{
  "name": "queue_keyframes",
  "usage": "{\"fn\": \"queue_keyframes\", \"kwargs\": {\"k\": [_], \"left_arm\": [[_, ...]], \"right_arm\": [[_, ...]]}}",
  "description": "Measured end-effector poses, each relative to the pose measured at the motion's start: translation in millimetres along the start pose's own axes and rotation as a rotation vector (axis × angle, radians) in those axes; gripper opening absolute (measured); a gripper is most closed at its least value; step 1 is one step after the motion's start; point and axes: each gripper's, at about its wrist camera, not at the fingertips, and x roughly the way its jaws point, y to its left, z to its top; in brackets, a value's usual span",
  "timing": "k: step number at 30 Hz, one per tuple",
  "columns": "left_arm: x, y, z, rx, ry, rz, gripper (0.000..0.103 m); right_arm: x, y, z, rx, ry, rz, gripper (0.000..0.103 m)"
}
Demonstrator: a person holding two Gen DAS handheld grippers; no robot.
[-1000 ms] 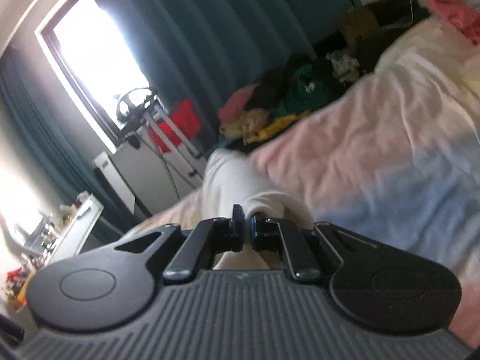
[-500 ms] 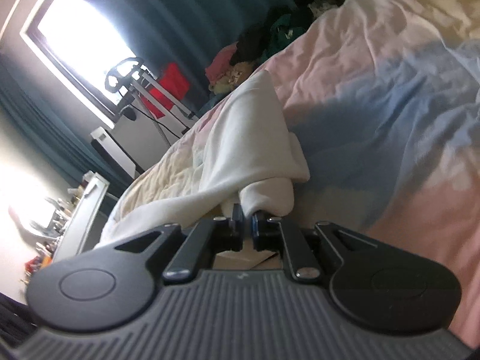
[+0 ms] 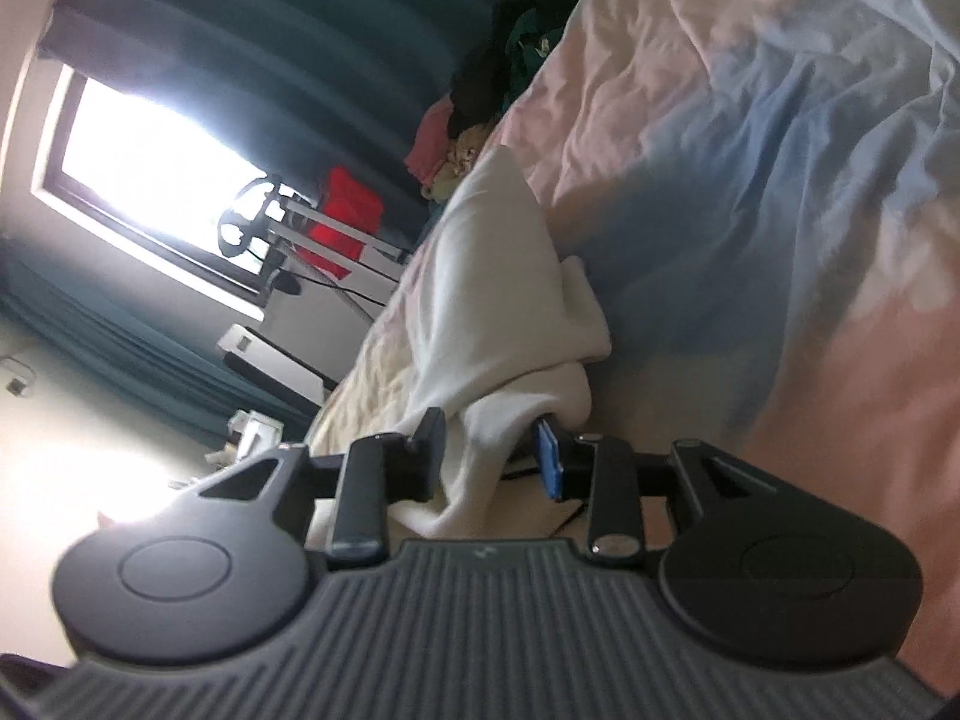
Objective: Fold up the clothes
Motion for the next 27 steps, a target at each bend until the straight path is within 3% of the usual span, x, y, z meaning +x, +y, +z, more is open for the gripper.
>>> {"fn": "queue_keyframes", "kwargs": {"k": [4, 10, 12, 14, 16, 21, 25, 27], "left_arm": [[34, -17, 26, 0.054, 0.008, -0.055, 0.072], [77, -32, 67, 0.051, 0.069, -0.162, 0.055], [91, -37, 75, 0.061, 0.087, -0.187, 0.044], [102, -39, 76, 0.056, 0.111, -0.223, 0.020], [113, -40, 75, 0.050, 0.136, -0.260, 0.002], [111, -28, 71, 0.029, 0.089, -0.367, 0.002], [97, -4, 65, -0.018, 0.065, -0.474, 0.017], [87, 7, 59, -0.007, 0.051, -0.536, 0.038]], "right_arm": [[7, -10, 0, 0.037, 0.024, -0.024, 0.035], [16, -21, 0, 0.095, 0.050, -0.045, 0.036], [19, -22, 0, 0.093, 0.052, -0.047, 0.036], [21, -23, -1, 0.085, 0.058, -0.057, 0.036], [23, -25, -2, 0.098, 0.064, -0.059, 0.036], [25, -26, -2, 0.105, 0.058, -0.055, 0.036], [27, -31, 0, 0.129, 0.047, -0.052, 0.036], [29, -32, 1, 0.137, 0.042, -0.056, 0.036]]}}
